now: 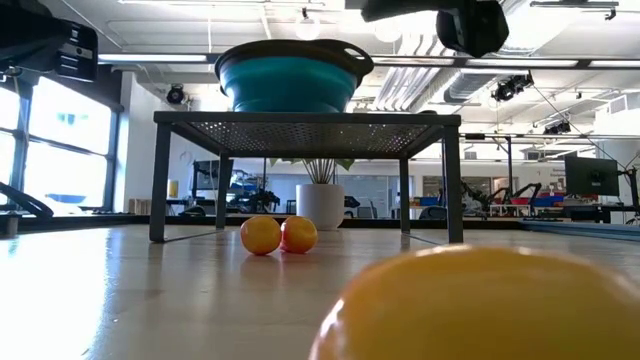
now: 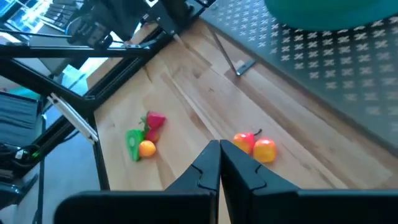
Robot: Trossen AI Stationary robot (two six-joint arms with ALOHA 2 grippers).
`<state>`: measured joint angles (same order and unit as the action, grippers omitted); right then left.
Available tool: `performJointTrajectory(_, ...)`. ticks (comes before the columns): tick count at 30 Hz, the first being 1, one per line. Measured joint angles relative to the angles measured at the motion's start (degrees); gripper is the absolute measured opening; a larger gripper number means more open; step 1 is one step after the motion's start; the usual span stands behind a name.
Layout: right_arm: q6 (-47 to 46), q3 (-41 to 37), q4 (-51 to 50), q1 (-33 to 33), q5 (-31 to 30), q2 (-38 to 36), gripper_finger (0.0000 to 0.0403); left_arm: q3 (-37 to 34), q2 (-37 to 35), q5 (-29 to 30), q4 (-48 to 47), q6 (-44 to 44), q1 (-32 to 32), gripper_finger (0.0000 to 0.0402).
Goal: Pick & Place Fruit
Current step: Put the pear into the blue strainer bowl on the shelf
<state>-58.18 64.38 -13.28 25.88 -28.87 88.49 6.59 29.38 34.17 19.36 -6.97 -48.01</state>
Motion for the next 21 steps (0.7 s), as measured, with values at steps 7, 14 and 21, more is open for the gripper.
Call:
performJointTrajectory(7,-4.54,10.23,-11.35,2.77,-1.17,8.06,0.0002,-0.04,-0.01,-0.02,0.15,3.38,-0.01,0.0000)
performJointTrajectory(14,-11.82,25.17,-24.96,5.25,-1.15,17.26,0.0002,-0.07,0.01,-0.17,0.17,4.47,-0.02,0.0000)
performJointTrajectory(21,-17.94,38.45,-35.80,6.49,-1.09,25.29,0.0002,-0.07,0.01,-0.17,0.15,4.49,0.00,0.0000)
